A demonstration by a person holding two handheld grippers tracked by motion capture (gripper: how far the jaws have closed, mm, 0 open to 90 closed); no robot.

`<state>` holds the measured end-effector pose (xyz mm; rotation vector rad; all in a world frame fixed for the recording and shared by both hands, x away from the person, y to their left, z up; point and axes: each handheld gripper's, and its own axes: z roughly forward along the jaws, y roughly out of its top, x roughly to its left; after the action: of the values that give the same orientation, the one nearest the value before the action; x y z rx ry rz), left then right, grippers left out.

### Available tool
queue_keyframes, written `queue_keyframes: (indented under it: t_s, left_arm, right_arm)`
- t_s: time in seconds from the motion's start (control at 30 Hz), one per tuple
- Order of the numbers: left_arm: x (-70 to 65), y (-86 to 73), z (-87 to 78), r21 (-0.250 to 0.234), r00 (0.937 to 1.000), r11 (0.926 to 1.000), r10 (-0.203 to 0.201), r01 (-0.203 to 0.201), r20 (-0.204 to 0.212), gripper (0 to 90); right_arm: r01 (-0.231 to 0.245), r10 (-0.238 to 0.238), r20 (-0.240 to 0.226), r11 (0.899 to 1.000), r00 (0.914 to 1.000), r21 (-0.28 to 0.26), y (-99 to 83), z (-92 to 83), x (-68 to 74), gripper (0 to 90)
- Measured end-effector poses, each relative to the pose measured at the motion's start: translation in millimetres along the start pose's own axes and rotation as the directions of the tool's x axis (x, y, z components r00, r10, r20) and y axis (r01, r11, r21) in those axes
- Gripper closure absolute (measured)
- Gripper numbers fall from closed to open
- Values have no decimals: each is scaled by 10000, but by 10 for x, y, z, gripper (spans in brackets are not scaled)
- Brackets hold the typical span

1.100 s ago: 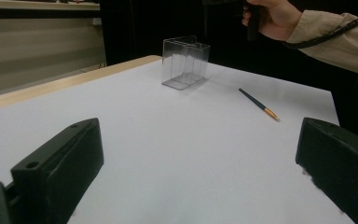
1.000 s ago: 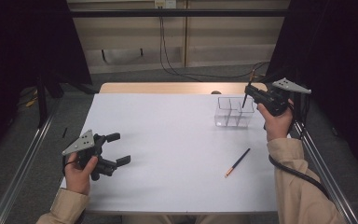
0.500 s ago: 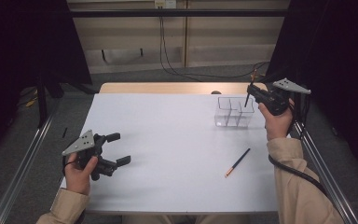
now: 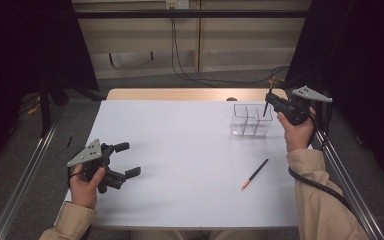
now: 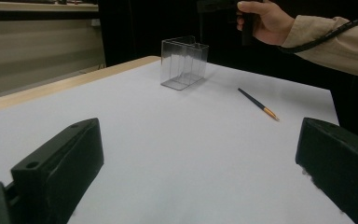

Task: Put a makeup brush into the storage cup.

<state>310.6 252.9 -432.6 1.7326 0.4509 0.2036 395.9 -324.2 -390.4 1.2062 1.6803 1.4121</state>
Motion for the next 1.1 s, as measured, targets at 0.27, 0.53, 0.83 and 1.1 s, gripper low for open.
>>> queue_keyframes:
  t_s: [0.27,0.53,0.83,1.1]
  left_arm:
    - [3,-10,-1,4,10000,10000,-43,43,-13,8]
    - [0,-1,0,-15,10000,10000,-12,12,-21,8]
    - [4,-4,-1,-41,10000,10000,-34,34,-7,8]
    - [3,-5,0,-50,10000,10000,-33,32,-8,9]
  right_arm:
    - [-49,49,45,10000,10000,31,-69,9,-33,839]
    - [8,-8,46,10000,10000,64,-109,20,-40,838]
    - [-30,30,1,9999,10000,160,-166,43,-40,838]
    - [36,-34,-57,9998,10000,205,-198,60,-16,838]
